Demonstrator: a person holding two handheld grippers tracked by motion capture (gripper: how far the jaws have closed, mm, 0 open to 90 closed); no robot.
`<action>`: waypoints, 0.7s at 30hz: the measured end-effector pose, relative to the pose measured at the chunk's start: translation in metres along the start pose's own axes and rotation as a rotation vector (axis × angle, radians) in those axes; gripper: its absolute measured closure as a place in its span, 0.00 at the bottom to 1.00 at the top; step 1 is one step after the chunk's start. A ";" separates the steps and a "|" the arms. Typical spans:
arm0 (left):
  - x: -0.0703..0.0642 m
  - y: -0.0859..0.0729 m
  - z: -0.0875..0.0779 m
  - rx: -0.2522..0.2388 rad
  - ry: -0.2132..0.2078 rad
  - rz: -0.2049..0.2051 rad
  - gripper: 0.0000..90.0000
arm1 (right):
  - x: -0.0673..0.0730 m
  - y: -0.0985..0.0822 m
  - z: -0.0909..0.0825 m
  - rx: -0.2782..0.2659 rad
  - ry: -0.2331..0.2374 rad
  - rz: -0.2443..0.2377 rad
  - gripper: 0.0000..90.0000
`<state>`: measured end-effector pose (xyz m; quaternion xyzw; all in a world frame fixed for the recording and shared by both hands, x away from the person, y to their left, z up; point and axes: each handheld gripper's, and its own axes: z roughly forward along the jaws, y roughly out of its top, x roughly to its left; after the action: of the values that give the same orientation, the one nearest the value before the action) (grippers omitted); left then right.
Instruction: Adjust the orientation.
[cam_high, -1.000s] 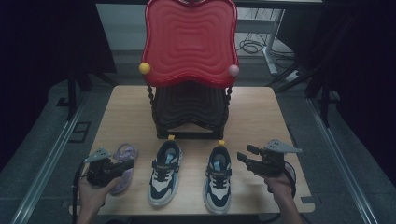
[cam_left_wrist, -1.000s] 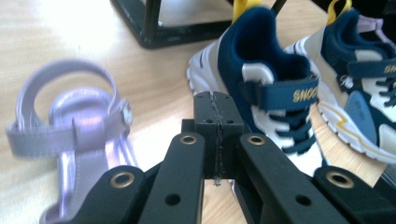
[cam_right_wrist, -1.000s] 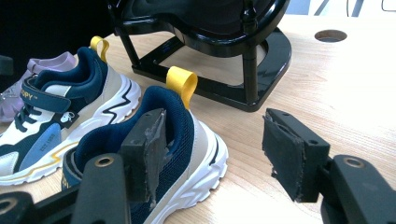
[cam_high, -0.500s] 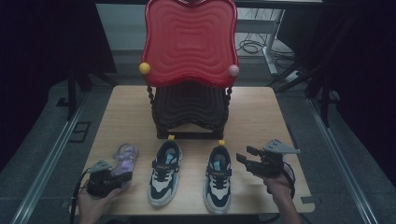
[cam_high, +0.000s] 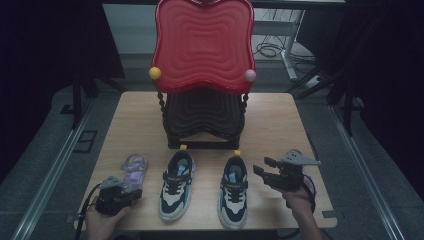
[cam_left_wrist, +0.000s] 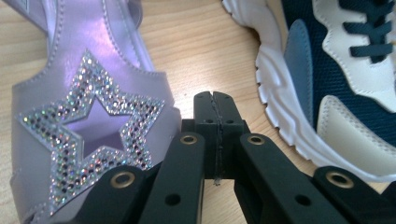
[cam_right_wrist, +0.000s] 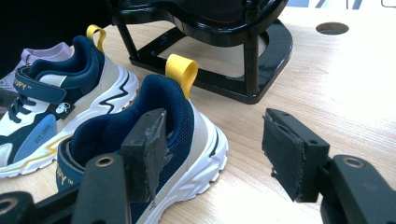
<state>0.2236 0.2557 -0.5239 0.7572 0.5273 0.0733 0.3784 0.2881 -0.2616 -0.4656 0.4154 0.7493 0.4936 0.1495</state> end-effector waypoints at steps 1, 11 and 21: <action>0.000 0.000 0.000 0.000 0.000 0.000 1.00 | 0.000 0.000 0.000 0.000 -0.001 0.000 0.45; 0.004 -0.002 -0.006 0.002 0.021 0.001 1.00 | 0.003 0.000 0.000 -0.001 0.011 -0.023 0.44; 0.005 -0.006 -0.012 0.021 0.065 0.007 1.00 | 0.001 -0.002 -0.002 0.001 0.000 -0.016 0.45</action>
<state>0.2151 0.2671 -0.5210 0.7600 0.5376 0.0936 0.3531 0.2858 -0.2623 -0.4660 0.4093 0.7528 0.4922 0.1533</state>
